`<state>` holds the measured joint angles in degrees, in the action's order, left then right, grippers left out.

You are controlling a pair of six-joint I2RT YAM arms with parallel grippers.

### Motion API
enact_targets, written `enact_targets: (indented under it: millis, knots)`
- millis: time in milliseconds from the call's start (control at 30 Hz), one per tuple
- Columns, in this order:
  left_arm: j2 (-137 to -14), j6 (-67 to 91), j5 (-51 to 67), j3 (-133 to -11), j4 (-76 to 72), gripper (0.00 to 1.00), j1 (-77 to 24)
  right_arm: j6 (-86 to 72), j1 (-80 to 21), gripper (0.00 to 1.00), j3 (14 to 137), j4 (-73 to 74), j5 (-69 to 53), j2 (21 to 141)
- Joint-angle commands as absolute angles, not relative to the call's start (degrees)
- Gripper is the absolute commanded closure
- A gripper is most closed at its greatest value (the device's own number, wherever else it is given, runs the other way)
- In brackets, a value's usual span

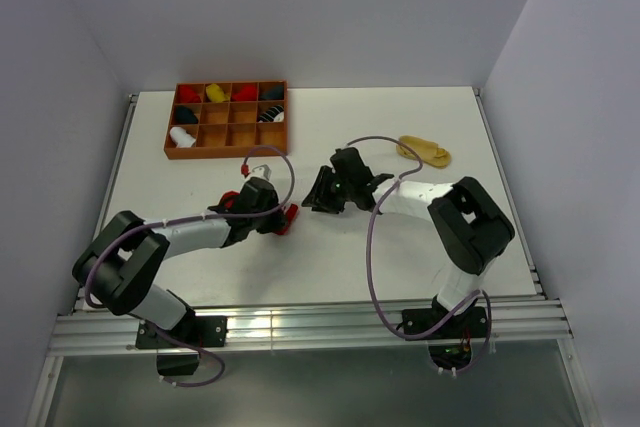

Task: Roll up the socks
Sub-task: Roll the sock at the center of the board.

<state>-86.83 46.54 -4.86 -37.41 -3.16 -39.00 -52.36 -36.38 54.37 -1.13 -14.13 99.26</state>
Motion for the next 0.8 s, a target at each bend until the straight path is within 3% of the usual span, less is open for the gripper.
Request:
enact_targets:
  millis: [0,767]
  knots:
    - [-86.66,53.08,3.25,-33.32,-5.44,1.0,-36.39,-53.53,-36.91,0.55,53.7,-5.89,-15.2,99.4]
    - [-88.42,62.14,14.06,-22.59,-18.28,1.0,-27.51,-55.72,-40.08,0.52,55.11,-18.37,-22.32,111.0]
